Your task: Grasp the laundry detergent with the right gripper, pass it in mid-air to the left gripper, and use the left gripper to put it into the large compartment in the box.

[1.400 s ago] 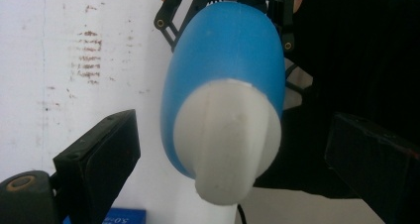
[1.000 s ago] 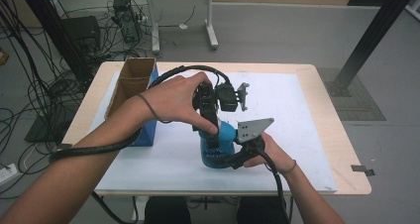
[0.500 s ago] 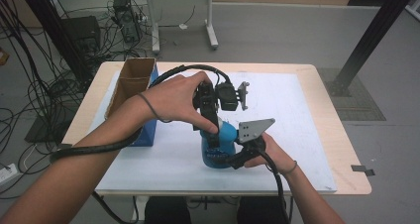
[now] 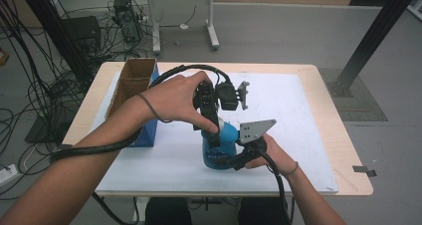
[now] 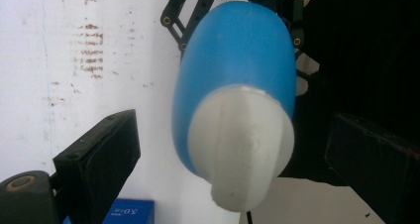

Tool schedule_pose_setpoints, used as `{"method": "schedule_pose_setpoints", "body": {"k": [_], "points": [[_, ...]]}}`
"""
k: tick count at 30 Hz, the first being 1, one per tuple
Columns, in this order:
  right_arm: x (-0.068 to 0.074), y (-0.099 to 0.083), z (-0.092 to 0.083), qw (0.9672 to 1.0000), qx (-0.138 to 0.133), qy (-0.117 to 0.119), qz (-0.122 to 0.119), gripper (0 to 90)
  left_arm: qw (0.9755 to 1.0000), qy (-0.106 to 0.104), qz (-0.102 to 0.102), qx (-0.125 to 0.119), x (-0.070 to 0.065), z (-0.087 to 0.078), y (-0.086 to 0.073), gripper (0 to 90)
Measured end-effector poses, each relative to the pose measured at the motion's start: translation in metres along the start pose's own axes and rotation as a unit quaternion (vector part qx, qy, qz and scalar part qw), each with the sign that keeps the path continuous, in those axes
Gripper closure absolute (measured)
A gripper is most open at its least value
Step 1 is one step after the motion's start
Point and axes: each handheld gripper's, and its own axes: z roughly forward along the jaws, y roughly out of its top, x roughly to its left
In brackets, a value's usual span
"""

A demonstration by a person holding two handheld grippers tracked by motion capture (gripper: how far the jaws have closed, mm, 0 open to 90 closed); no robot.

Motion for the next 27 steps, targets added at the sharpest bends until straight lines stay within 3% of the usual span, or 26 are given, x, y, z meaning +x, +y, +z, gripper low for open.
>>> {"method": "schedule_pose_setpoints", "body": {"k": [15, 27], "points": [[0.0001, 0.0004, -0.0002, 1.0, 0.002, -0.003, -0.001, 42.2, 1.0, 0.003, -0.003, 0.006, -0.0017, 0.0002, 0.0008, 7.3], [0.0022, 0.0013, -0.0012, 1.0, 0.001, -0.007, -0.003, 42.2, 0.9999, 0.01, -0.003, -0.003, -0.0038, -0.001, -0.0013, 7.1]]}}
